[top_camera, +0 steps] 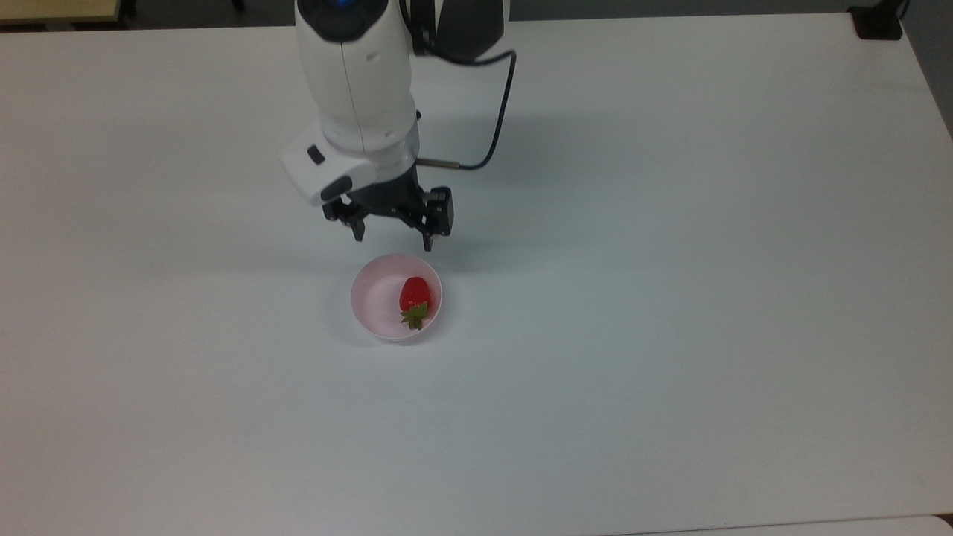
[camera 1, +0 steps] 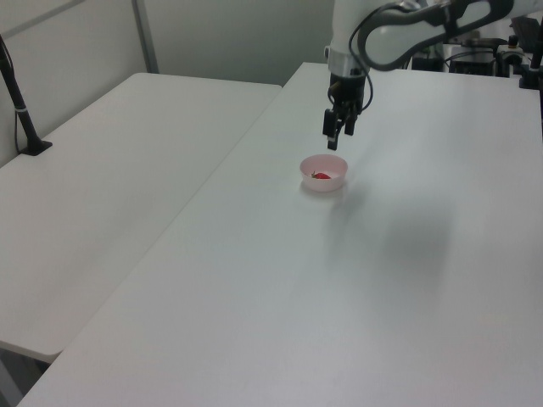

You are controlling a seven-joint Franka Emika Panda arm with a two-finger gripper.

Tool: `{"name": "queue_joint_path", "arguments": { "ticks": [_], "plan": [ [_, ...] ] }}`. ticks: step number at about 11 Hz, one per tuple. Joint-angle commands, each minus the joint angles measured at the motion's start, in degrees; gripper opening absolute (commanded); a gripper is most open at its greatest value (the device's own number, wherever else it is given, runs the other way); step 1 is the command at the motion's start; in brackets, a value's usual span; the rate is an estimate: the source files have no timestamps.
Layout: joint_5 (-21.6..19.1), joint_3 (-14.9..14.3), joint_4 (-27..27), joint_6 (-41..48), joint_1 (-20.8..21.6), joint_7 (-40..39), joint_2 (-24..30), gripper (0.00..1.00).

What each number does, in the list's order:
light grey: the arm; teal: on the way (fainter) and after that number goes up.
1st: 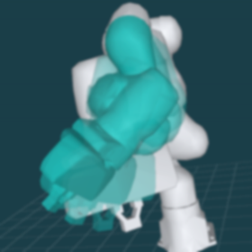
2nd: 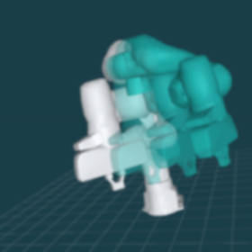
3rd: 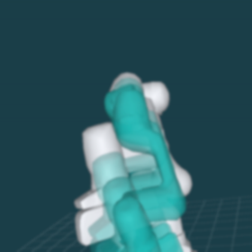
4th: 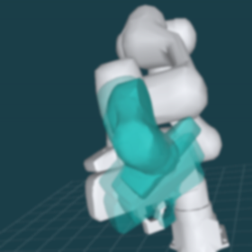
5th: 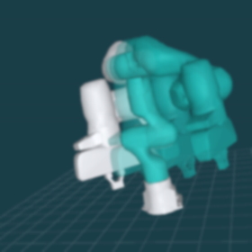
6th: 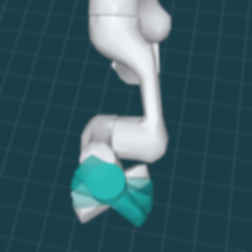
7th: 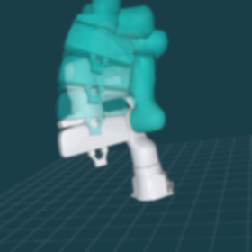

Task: Pick up strawberry from bowl
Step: 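Lower the gripper into the bowl and close it on the strawberry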

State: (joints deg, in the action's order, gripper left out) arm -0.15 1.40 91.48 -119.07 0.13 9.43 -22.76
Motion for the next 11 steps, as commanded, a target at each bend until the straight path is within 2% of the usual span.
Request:
{"name": "queue_joint_path", "arguments": {
  "ticks": [1, 3, 7, 11],
  "plan": [
    [-0.1, -0.2, -4.9, -0.8, 0.0, 0.9, -5.4, 0.9],
    [0.5, -0.2, -5.2, -2.6, 0.2, 1.0, -6.6, 0.89],
    [2.0, -0.1, -5.1, -4.6, 0.8, 1.5, -8.8, 0.81],
    [3.2, -0.1, -5.1, -7.2, 0.8, 1.4, -11.0, 0.81]
  ]
}}
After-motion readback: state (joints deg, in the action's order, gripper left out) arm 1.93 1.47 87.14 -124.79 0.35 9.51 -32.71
